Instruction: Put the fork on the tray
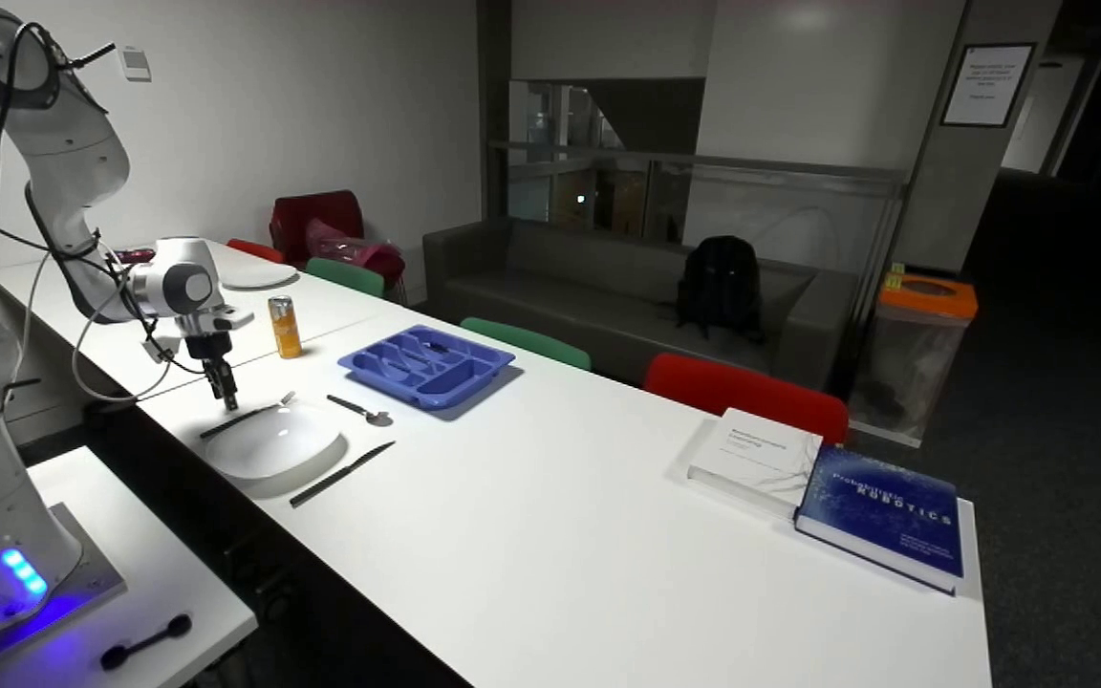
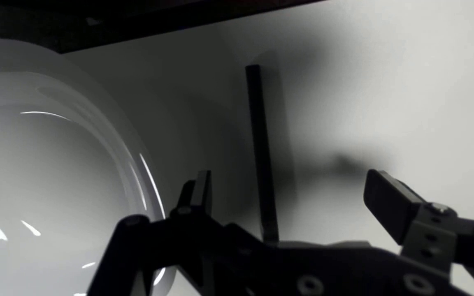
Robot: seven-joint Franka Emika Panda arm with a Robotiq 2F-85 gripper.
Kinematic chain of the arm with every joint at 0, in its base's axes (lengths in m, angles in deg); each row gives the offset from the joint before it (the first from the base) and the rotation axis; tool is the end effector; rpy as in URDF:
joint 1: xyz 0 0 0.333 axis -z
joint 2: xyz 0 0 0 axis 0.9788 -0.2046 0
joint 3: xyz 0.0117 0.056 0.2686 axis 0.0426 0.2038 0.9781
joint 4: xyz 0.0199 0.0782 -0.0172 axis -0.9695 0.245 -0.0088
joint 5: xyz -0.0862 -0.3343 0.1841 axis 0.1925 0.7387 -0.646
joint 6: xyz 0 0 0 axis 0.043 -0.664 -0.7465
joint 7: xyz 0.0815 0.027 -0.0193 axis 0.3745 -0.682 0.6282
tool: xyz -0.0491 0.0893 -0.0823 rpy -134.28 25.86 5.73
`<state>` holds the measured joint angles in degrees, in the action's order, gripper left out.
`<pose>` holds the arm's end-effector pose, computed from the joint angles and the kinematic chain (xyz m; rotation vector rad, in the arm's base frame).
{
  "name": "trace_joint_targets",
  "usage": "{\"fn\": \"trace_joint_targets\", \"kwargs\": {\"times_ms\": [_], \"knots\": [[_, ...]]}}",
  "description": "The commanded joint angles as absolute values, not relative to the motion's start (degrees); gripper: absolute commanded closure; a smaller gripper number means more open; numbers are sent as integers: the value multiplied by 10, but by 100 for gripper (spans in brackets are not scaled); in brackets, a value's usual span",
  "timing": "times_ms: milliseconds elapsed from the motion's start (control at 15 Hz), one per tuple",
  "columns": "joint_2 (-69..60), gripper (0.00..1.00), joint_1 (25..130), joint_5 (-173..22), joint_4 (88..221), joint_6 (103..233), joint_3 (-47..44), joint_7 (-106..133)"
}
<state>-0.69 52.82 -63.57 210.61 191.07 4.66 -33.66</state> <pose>0.3664 0.2029 0.1095 3.0283 -0.2573 0.0076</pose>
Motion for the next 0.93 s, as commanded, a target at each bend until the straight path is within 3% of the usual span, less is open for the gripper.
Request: {"fn": "trace_joint_targets", "kwargs": {"times_ms": [0,600,733,800,867], "knots": [[-9,0,542,-610,2097,1858,54,-324],[-49,3,593,-675,2068,1848,84,-137],[-54,15,589,-680,2061,1844,83,-120],[-55,33,588,-682,2058,1843,82,-113],[-57,37,585,-682,2056,1842,81,-110]]}}
